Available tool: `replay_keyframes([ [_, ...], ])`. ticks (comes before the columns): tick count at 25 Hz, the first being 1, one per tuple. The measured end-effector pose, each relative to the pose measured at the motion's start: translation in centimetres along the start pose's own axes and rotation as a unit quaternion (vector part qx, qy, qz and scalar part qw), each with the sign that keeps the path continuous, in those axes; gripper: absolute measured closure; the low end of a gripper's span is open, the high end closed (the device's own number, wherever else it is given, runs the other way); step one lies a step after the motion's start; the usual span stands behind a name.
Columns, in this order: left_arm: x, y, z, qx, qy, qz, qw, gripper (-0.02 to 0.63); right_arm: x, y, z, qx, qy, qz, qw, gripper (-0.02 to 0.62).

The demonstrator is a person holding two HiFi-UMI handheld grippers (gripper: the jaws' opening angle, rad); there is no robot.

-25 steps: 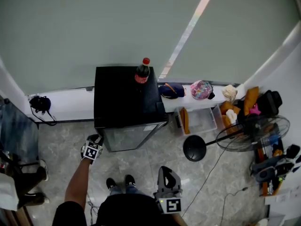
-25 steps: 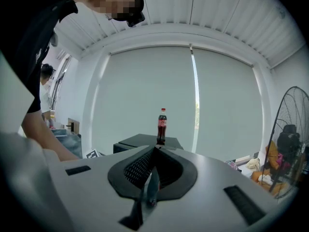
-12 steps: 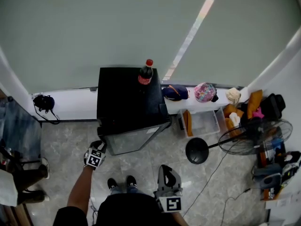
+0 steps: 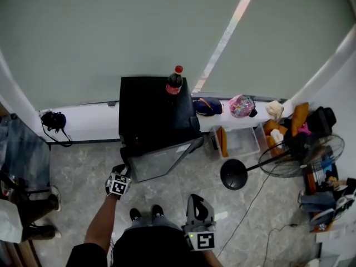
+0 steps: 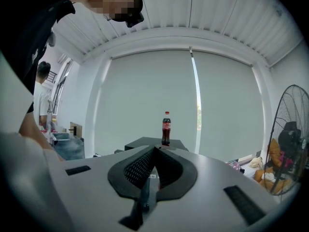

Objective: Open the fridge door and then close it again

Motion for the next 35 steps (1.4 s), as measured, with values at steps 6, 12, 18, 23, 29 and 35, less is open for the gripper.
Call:
replay_keyframes([
  [6,-0.5,1.1,0.4,0.007,-0.002,0.002,1.0,0.522,-1.8,-2.7,0.6,0.011,-0.005,0.01,1.0,0.591],
  [12,-0.6,2.1,1.0,-0.004,0.002,-0.005,1.0,0.523,-3.3,-4.2,0.6,0.015,-0.004,0.008,1.0,0.591],
  [18,0.0,2.8,2.3,-0.012,0.013,-0.017,0.9997,0.523,-3.7,-3.6,0.4,0.017,0.013,-0.011,1.0,0.59],
  [23,-1.2,4.0,2.1,-0.021,0.001,-0.036,0.9991,0.523,-3.4,-2.0,-0.2,0.017,0.026,-0.037,0.999,0.591],
  [29,-2.0,5.6,2.4,-0.046,0.0,-0.065,0.9968,0.522,-3.4,1.6,-0.3,0.01,0.032,-0.067,0.997,0.59],
  [35,-2.1,7.4,2.8,-0.069,0.002,-0.093,0.9932,0.52,-3.3,4.7,-0.2,0.007,0.036,-0.105,0.994,0.591],
])
Point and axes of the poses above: the fingertips, and each gripper's own axes: x forward along the fingers, y to its right, z out of its underside, the point moved 4 cm from there along -x, backward along the fingers, and after that the axes turned 10 degrees about z, right-handed, at the moved point
